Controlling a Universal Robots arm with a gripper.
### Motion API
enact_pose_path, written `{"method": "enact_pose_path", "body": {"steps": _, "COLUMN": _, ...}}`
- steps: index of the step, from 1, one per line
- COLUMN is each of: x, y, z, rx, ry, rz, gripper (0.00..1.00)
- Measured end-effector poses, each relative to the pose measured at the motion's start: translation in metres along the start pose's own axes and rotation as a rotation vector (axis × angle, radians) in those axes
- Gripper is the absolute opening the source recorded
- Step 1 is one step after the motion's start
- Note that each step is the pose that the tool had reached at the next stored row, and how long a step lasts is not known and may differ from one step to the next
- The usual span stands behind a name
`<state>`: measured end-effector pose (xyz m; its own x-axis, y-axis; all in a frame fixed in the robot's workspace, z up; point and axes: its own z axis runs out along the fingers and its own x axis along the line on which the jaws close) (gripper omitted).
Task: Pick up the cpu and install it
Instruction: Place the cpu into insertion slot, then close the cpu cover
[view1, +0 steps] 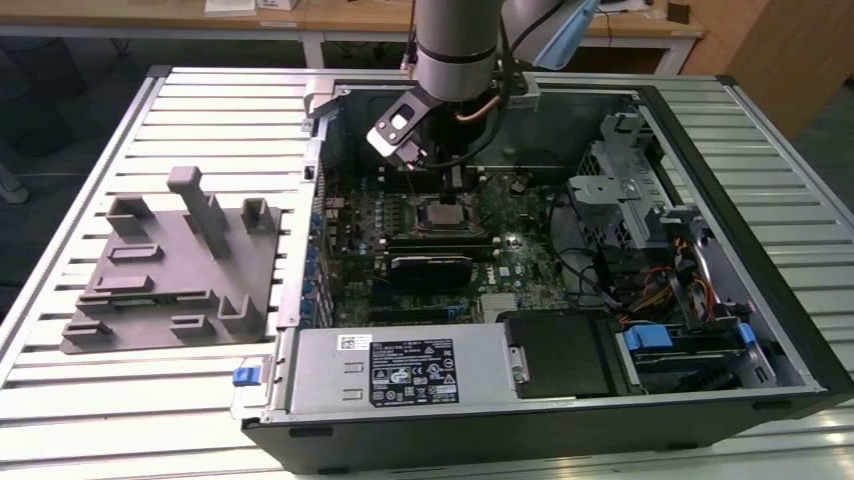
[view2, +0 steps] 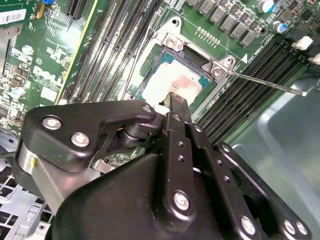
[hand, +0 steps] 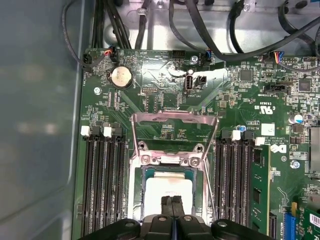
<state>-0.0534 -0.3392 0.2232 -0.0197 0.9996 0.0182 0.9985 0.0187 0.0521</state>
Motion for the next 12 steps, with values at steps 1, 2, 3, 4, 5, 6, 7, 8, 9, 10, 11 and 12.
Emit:
{"method": "enact_pose_path", "body": {"steps": 1, "x": 0.0, "y": 0.0, "z": -0.0003, "rx": 0.0, "ry": 0.0, "rz": 0.0, "gripper": 0.11}}
{"method": "enact_pose_path", "body": {"steps": 2, "x": 0.0, "y": 0.0, "z": -0.0006, "rx": 0.0001, "ry": 0.0, "rz": 0.0, "gripper": 0.11}}
{"method": "enact_pose_path", "body": {"steps": 3, "x": 0.0, "y": 0.0, "z": -0.0008, "rx": 0.0, "ry": 0.0001, "rz": 0.0, "gripper": 0.11}}
{"method": "enact_pose_path", "body": {"steps": 4, "x": 0.0, "y": 0.0, "z": -0.0012, "rx": 0.0002, "ry": -0.0001, "rz": 0.0, "gripper": 0.11}}
{"method": "enact_pose_path", "body": {"steps": 5, "x": 0.0, "y": 0.0, "z": -0.0016, "rx": 0.0003, "ry": -0.0001, "rz": 0.0, "gripper": 0.11}}
{"method": "enact_pose_path", "body": {"steps": 6, "x": 0.0, "y": 0.0001, "z": -0.0021, "rx": 0.0004, "ry": -0.0001, "rz": 0.0, "gripper": 0.11}}
{"method": "enact_pose_path", "body": {"steps": 7, "x": 0.0, "y": 0.0001, "z": -0.0026, "rx": 0.0005, "ry": 0.0, "rz": 0.0, "gripper": 0.11}}
{"method": "enact_pose_path", "body": {"steps": 8, "x": 0.0, "y": 0.0002, "z": -0.0033, "rx": 0.0007, "ry": 0.0, "rz": 0.0, "gripper": 0.11}}
{"method": "enact_pose_path", "body": {"steps": 9, "x": 0.0, "y": 0.0002, "z": -0.004, "rx": 0.0008, "ry": 0.0, "rz": 0.0, "gripper": 0.11}}
{"method": "enact_pose_path", "body": {"steps": 10, "x": 0.0001, "y": 0.0003, "z": -0.0048, "rx": 0.001, "ry": 0.0, "rz": 0.0, "gripper": 0.11}}
{"method": "enact_pose_path", "body": {"steps": 11, "x": 0.0001, "y": 0.0004, "z": -0.0056, "rx": 0.0013, "ry": 0.0, "rz": 0.0, "gripper": 0.11}}
{"method": "enact_pose_path", "body": {"steps": 12, "x": 0.0001, "y": 0.0004, "z": -0.0065, "rx": 0.0016, "ry": -0.0001, "rz": 0.001, "gripper": 0.11}}
